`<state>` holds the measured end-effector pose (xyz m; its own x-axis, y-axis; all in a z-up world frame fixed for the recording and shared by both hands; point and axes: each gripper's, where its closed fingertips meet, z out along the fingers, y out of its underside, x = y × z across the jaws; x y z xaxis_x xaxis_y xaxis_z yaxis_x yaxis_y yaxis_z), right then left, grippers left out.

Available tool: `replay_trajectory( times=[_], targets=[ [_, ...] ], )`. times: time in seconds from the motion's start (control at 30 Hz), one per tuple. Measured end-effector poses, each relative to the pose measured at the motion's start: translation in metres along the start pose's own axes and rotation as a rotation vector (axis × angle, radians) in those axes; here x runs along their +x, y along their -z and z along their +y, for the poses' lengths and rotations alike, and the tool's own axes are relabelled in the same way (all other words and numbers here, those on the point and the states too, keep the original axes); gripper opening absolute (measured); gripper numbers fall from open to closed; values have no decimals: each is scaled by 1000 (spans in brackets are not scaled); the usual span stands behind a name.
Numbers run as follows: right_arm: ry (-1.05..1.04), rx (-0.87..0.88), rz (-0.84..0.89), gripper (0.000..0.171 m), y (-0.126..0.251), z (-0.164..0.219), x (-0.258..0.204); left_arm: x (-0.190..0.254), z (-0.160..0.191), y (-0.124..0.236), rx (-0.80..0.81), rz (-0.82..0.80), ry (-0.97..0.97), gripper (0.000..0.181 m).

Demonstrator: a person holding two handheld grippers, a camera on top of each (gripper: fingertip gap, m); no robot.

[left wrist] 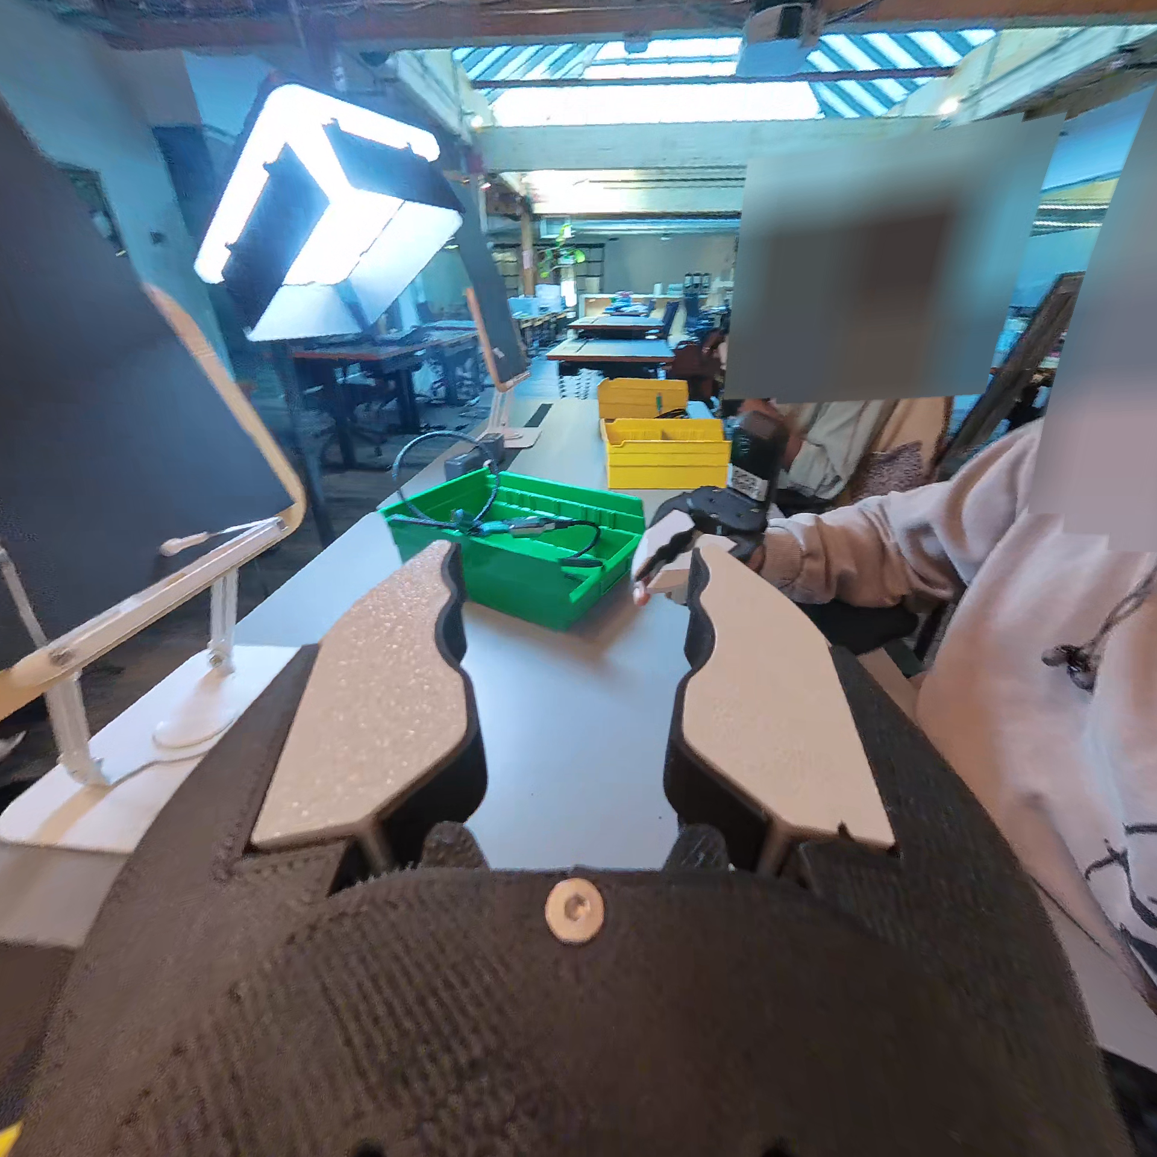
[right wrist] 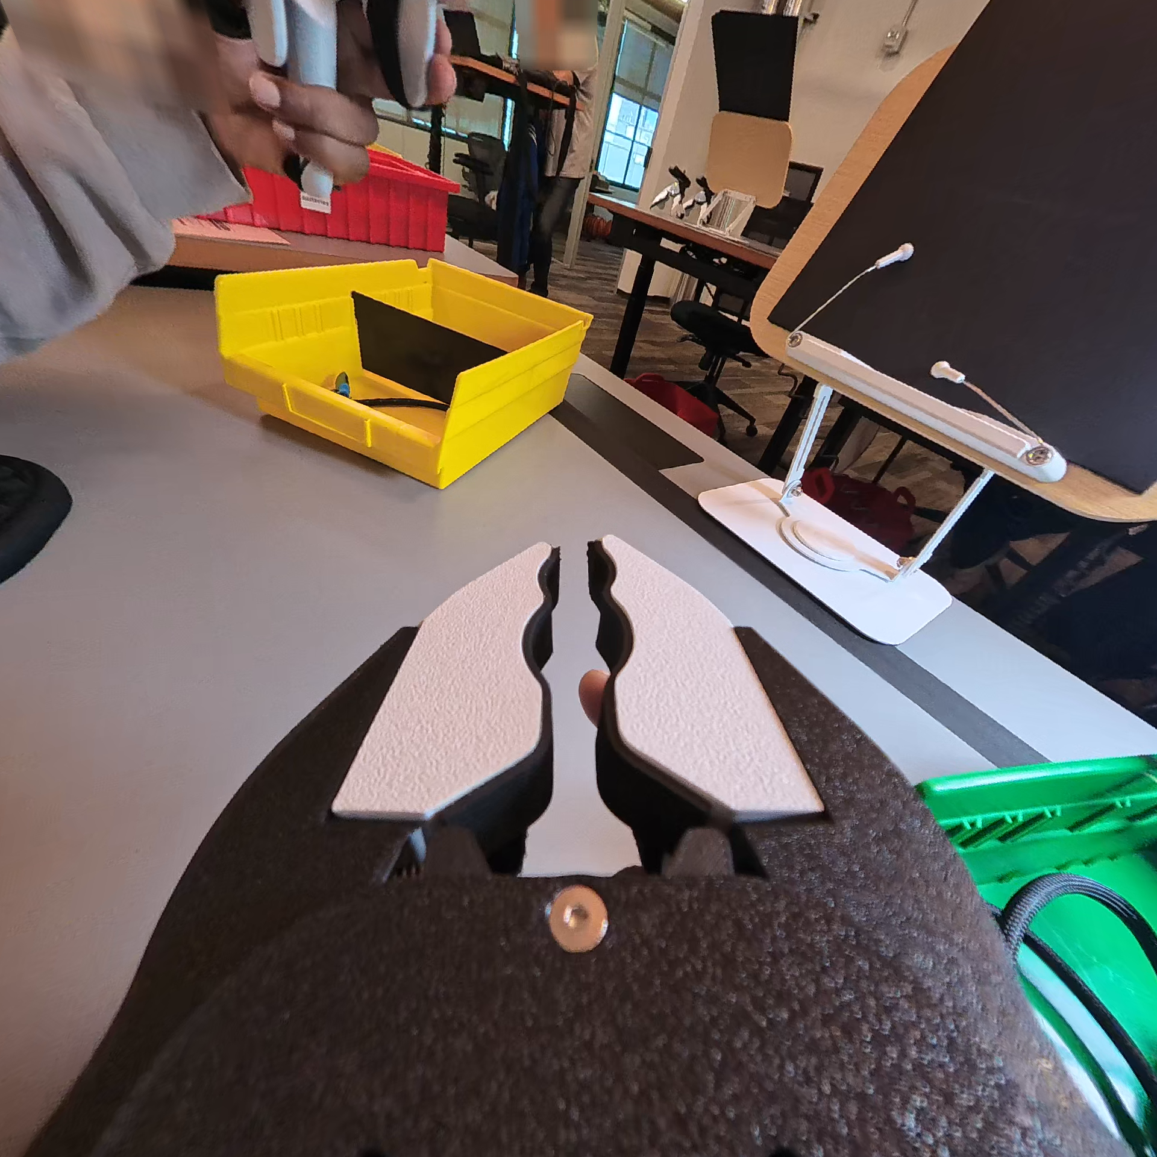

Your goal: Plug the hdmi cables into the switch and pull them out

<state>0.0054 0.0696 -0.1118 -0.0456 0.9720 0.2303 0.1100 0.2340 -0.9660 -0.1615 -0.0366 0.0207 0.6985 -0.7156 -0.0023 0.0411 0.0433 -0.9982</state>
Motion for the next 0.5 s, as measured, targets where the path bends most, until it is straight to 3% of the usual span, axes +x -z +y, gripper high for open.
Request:
replay_trajectory(
  times=[0.17, 0.33, 0.43, 0.5],
  targets=[
    [4, 44, -10, 9, 2, -4, -1, 37, 6, -22, -40, 90, -170, 65],
    [4, 39, -14, 10, 1, -2, -2, 23, 27, -36, -211, -45, -305, 55],
    [3, 37, -13, 10, 0, -1, 0, -17, 44, -21, -382, -212, -322, 35],
    [-5, 27, -15, 10, -1, 1, 1, -53, 52, 4, -507, -358, -327, 0]
  ],
)
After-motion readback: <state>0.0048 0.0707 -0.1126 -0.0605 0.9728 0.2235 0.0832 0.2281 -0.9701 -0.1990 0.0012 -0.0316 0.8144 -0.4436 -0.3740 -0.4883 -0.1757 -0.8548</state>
